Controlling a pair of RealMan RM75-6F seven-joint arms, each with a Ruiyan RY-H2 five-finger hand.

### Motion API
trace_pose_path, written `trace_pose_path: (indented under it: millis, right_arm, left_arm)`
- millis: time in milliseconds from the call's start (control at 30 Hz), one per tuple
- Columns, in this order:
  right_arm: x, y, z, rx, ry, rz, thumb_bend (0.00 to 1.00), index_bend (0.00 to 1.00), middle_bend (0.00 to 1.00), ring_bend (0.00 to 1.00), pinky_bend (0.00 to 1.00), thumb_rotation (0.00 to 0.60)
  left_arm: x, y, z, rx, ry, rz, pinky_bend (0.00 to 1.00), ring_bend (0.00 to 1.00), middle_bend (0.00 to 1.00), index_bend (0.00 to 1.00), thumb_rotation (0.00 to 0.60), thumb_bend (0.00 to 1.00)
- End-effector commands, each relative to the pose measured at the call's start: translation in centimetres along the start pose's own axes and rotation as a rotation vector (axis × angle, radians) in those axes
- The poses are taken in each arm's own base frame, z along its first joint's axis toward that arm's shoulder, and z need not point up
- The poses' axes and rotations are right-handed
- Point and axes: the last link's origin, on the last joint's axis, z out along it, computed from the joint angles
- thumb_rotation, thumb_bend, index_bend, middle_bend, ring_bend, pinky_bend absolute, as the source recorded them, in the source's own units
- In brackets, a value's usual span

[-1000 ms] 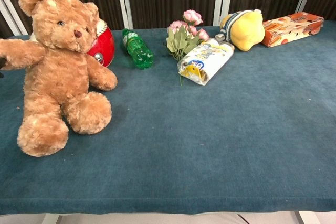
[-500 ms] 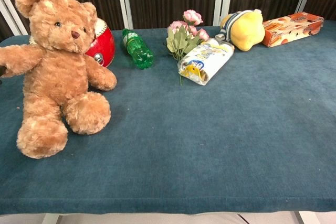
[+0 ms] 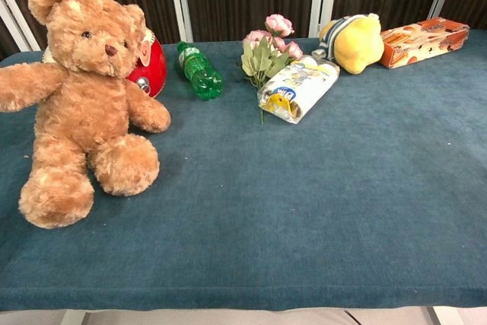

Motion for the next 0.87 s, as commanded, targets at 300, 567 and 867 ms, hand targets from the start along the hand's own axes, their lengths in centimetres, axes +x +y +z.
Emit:
trace_pose_path:
  millis: [300,567,867]
  right_arm:
    - [1.4,0.3,-0.7,-0.062,0.024,-0.068,0.12,0.19,0.11,0.08,0.23,0.6]
    - [1.7,0.3,-1.4,-0.1,0.021,-0.108,0.12,0.18,0.11,0.08,0.23,0.6]
    - [1.2,0.4,-1.3,-0.13,-0.02,-0.123,0.12,0.18,0.11,0.08,0.24,0.6]
  left_arm:
    - [2.8,-2.6,-6.5,-0.063,0.127,0.395,0.27,0.0,0.0,0.0,0.6,0.28]
    - [2.0,-2.0,-8.7,-0.139,0.094,0.512,0.25,0.0,0.0,0.12,0.6,0.27]
    - [1.5,-2.2,-8.5,-0.094,0.05,0.539,0.25,0.0,0.02,0.16,0.6,0.26]
